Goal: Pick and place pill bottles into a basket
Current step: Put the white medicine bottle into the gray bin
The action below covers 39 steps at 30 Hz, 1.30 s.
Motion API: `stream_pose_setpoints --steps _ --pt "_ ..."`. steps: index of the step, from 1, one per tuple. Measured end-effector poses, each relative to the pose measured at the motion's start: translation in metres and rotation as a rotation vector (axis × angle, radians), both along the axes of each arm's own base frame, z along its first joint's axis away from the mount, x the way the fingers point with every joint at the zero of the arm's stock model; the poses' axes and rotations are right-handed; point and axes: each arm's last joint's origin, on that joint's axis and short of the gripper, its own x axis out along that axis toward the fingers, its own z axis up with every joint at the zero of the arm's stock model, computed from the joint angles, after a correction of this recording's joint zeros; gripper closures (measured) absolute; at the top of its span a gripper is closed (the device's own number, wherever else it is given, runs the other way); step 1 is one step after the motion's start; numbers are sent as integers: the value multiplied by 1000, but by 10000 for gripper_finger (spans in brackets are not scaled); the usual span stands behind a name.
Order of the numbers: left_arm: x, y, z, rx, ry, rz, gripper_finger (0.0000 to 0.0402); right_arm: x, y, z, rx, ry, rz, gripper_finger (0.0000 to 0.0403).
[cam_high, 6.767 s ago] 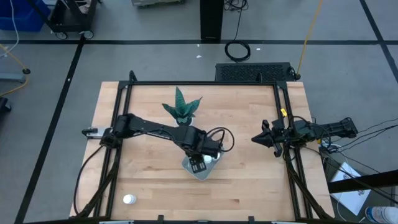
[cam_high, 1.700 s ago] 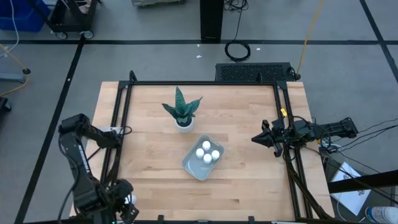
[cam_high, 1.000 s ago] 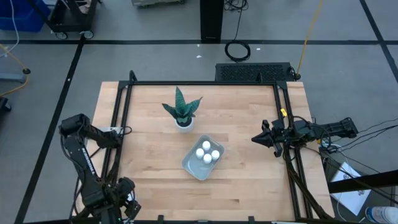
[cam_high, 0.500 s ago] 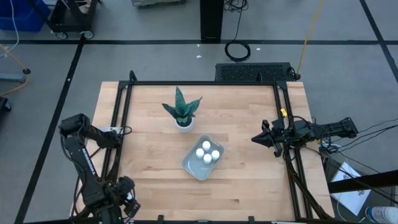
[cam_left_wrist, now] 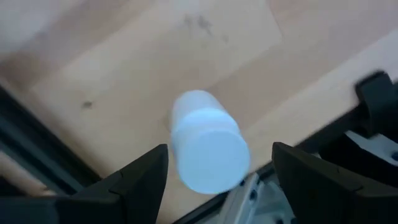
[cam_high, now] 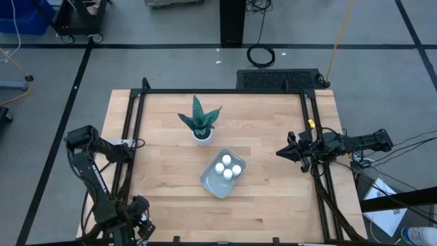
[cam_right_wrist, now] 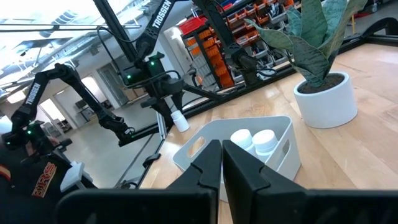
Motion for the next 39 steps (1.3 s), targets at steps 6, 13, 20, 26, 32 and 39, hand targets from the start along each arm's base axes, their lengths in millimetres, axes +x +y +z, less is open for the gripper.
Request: stream_pose_setpoints --steps 6,13,20,26,32,39 --pt "0 1 -7 -15 -3 4 110 0 0 0 0 0 0 394" --pt "-1 1 -7 -13 5 -5 141 0 0 0 0 0 0 394" --pt "-1 1 -6 -16 6 -9 227 0 0 0 0 0 0 394" --pt "3 3 -5 -16 4 -7 238 0 0 0 0 0 0 394" --pt "12 16 10 -7 -84 10 225 0 0 0 0 0 0 394" --pt "26 55 49 0 -241 30 237 0 0 0 0 0 0 394"
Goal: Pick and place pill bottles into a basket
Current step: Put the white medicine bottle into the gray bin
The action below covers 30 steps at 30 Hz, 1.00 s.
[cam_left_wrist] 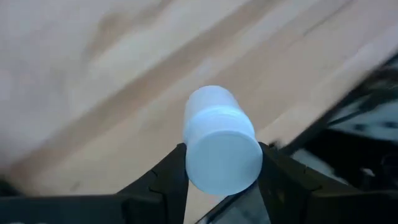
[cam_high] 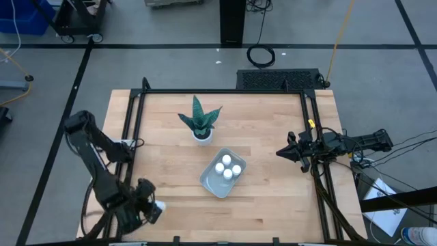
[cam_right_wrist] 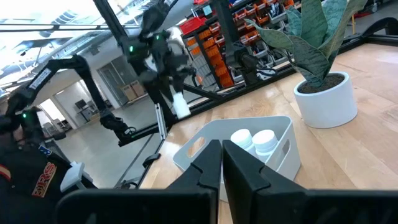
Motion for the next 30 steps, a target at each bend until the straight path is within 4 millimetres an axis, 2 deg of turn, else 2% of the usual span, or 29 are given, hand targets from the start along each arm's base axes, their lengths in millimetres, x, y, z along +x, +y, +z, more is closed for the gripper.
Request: stream_pose_setpoints --steps 10,17,21,24,30 --pt "15 63 68 69 -412 32 226 0 0 0 0 0 0 394" --pt "33 96 122 145 -727 20 237 0 0 0 0 0 0 394" --pt "48 111 146 167 -851 -22 224 0 0 0 0 0 0 394" --pt "59 121 161 168 -925 -52 225 0 0 0 0 0 0 394" --pt "83 136 172 190 -899 -69 237 0 0 0 0 0 0 394"
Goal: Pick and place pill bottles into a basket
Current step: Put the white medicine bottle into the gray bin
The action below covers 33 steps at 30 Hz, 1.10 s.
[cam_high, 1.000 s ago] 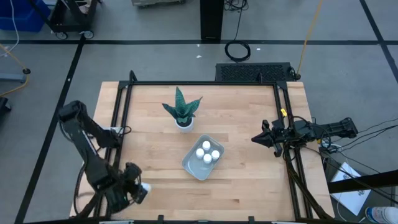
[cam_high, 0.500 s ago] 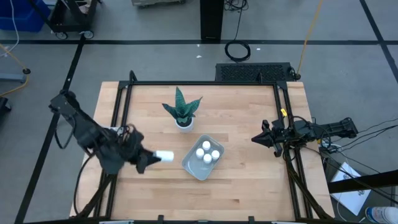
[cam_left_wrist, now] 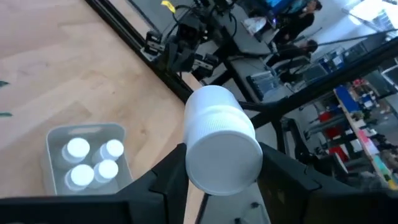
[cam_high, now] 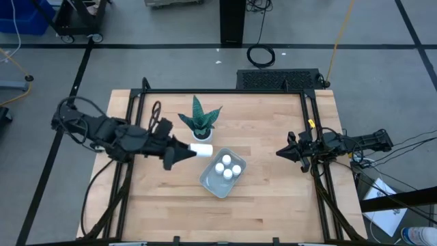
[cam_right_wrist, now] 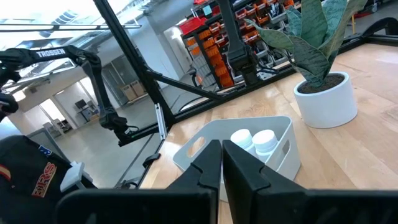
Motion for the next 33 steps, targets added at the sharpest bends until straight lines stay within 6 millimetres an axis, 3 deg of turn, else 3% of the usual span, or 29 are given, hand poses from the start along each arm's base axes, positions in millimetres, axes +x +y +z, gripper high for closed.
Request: stream_pose_setpoints --steps 10,19,27,33 --pt "53 9 -8 63 251 -125 236 0 0 0 0 0 0 394" --pt "105 18 -30 153 464 -237 230 0 0 0 0 0 0 394" --pt "126 10 -58 252 755 -351 236 0 0 0 0 0 0 394" --pt "141 2 -88 288 859 -414 231 0 0 0 0 1 0 394"
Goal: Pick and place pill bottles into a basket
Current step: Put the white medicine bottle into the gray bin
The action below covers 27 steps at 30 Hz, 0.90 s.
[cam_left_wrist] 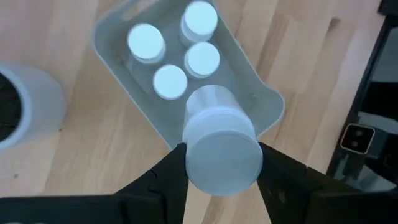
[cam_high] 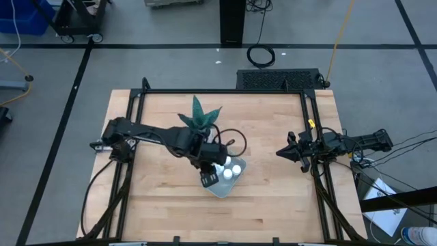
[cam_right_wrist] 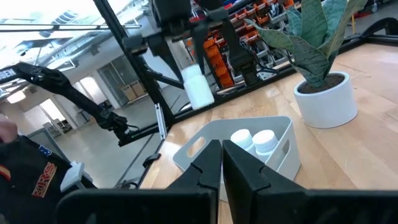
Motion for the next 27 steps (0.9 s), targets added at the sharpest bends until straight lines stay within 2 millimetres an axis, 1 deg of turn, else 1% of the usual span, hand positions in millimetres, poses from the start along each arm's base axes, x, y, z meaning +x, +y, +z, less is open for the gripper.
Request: stream_pose_setpoints --steps 6,11,14,20,23,27 --pt "12 -10 -23 2 60 -40 237 0 0 0 0 -1 0 394" --pt "22 -15 -44 -20 120 -77 227 0 0 0 0 0 0 394" --pt "27 -15 -55 -12 147 -98 236 0 0 0 0 0 0 394" --pt "36 -12 -74 -2 191 -89 237 0 0 0 0 0 0 394" --pt "39 -10 -78 -12 196 -94 237 0 0 0 0 -1 0 394" --pt "40 -11 -84 -24 199 -94 225 0 0 0 0 -1 0 394"
